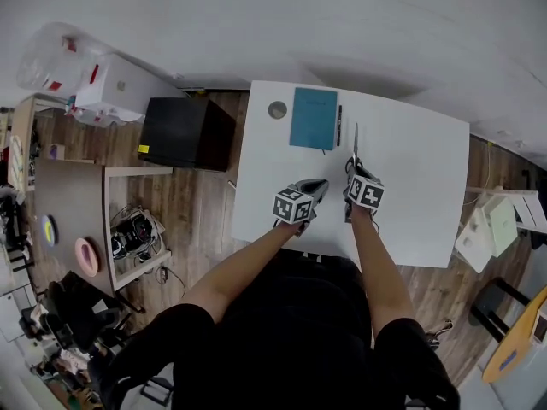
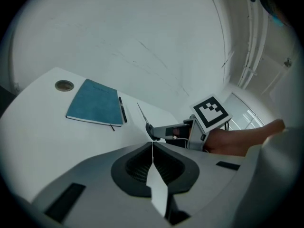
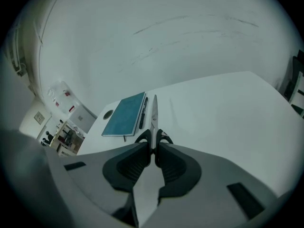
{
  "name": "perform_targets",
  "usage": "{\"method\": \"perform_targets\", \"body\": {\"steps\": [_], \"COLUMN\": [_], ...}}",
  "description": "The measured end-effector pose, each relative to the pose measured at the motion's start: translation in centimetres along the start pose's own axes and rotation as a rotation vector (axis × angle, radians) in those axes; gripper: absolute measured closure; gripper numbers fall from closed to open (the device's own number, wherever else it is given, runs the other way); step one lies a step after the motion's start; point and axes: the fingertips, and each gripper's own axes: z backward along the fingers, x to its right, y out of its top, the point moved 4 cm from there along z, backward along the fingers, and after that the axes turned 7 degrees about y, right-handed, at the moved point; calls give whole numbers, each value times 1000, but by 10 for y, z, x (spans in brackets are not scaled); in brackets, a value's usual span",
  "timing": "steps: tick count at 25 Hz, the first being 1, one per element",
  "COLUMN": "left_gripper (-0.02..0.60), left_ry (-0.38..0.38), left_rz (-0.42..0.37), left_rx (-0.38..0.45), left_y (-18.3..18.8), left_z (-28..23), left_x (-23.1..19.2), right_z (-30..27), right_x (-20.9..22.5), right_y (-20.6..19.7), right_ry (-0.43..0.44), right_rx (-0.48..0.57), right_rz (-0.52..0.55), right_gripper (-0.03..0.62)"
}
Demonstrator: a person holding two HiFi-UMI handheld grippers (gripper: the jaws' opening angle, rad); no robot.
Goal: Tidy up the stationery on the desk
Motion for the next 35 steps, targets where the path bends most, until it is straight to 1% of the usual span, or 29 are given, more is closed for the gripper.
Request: {"method": "perform_targets", "body": {"steps": [3,8,13,16,20,23,29,32,35], "left_gripper": [565,565,565,565,565,565,565,565,565], "left_ry": [17,33,52,68,77,78,86,89,90], "left_rz": [-21,-15,10,29,62,100,96,103,106], "left_rx": [-7,-6,-21,-34,-48,-54,-80,-71,-62], "left_y": [8,19,18,12,3,-1,-7,-6,-8], "left_z": [-5,-9,-10,-4,2,4,7,11,14], "left_x": [-8,-16,-25,-33,-39,-43,-46,-47,-48], "right_z": [-19,-43,-65,-74,-78,-82,-83,-83,-83], "right_x": [1,6,5,7,7,5,3,2,1], "right_y": [18,37,50,53,58,61,59,60,60], "right_ry": [-12,-34,-34,-49,-76,-88,-119,-118,-115], "right_rx": [0,-10,-29,-41,-34,-29,-38,-37,-38], "right_rz": [9,-5,18,-3,36,37,89,79,43], "right_gripper": [507,507,507,507,507,505,505,505,505]}}
